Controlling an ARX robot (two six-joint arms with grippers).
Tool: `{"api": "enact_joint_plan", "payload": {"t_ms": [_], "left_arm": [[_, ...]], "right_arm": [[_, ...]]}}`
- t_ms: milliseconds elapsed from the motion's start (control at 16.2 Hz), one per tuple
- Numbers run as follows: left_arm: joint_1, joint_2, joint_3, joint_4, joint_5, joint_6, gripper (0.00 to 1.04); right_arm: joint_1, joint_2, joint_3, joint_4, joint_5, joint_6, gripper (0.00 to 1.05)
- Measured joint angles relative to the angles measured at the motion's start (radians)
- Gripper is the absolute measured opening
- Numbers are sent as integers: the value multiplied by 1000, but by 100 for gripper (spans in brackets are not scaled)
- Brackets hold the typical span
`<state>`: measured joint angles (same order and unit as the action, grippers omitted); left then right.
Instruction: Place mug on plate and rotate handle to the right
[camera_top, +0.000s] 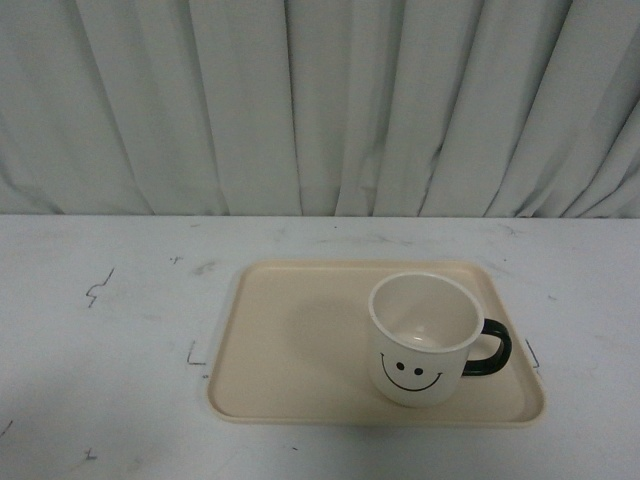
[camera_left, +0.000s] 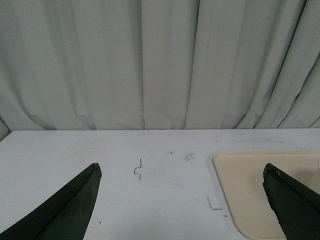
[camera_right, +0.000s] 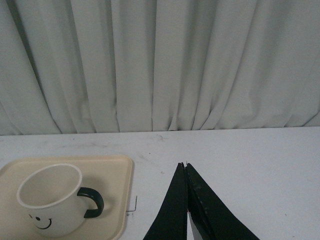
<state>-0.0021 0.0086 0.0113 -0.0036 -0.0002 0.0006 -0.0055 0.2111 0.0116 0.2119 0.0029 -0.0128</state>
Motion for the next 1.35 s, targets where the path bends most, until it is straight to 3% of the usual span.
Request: {"api": "enact_joint_plan", "payload": {"t_ms": [308, 431, 615, 677, 1292, 1354], "left_arm": [[0, 0, 0, 0, 0, 0, 98], [0, 0, 0, 0, -1, 0, 98], [0, 0, 0, 0, 1, 0, 98], [0, 0, 0, 0, 0, 0, 98], [0, 0, 0, 0, 0, 0, 98], [0, 0, 0, 0, 0, 0, 98]], "right_arm": [[0, -42, 0, -42, 0, 0, 2], [0, -197, 0, -217, -3, 2, 2], [0, -207, 0, -218, -3, 2, 2], [0, -207, 0, -215, -3, 2, 6], [0, -207, 0, -216, -3, 2, 97], [0, -207, 0, -216, -3, 3, 100]]}}
